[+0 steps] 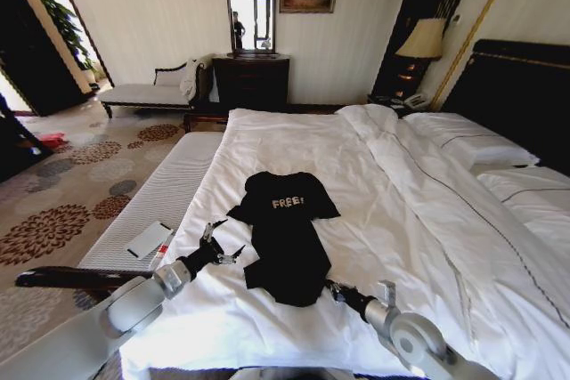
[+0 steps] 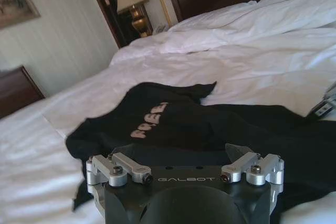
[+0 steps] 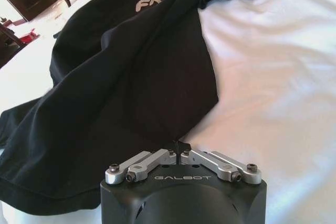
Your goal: Fold the clothes on the bed.
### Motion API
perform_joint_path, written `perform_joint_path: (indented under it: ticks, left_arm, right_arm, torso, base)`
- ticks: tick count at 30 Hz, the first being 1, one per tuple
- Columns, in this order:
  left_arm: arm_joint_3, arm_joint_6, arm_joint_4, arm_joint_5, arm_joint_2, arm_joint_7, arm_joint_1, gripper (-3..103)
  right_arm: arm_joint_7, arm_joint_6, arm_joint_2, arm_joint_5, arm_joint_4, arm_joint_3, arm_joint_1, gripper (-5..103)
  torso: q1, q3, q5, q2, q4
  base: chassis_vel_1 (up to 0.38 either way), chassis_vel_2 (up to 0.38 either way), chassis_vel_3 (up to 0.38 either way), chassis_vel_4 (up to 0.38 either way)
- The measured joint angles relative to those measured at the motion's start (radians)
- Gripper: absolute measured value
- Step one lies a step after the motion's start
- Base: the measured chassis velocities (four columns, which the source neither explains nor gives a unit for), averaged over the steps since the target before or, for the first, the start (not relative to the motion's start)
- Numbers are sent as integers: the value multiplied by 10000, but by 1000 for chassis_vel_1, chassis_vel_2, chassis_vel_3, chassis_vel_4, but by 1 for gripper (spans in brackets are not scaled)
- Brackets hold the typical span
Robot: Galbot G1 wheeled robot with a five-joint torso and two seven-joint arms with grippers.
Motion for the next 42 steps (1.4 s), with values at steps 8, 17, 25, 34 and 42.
perform_joint_path:
  ticks: [8, 17, 25, 34, 42]
  left_arm:
    - [-13, 491, -526, -662, 430, -70, 496, 97]
    - [200, 922, -593, -114, 693, -240, 791, 97]
    - [757, 1125, 44, 754, 705, -325, 538, 93]
    - [2742, 1142, 575, 1062, 359, -693, -1067, 90]
    - [3477, 1254, 614, 856, 375, -796, -2081, 90]
  right_arm:
    - [74, -17, -138, -42, 61, 302, -378, 0]
    - [77, -18, -32, -198, -55, 318, -502, 0]
    - [88, -12, 36, -231, -116, 198, -468, 0]
    - [76, 16, 96, -442, -135, 110, -493, 0]
    - [76, 27, 196, -486, 93, 192, -737, 0]
  torso:
    - [0, 0, 0, 0, -2]
    - [0, 0, -1, 0, -1]
    - [0, 0, -3, 0, -4]
    - [0, 0, -2, 0, -3]
    - [0, 1, 1, 0, -6]
  base:
    - [0, 0, 0, 0]
    - [0, 0, 0, 0]
    - [0, 0, 0, 0]
    - [0, 0, 0, 0]
    - [0, 0, 0, 0]
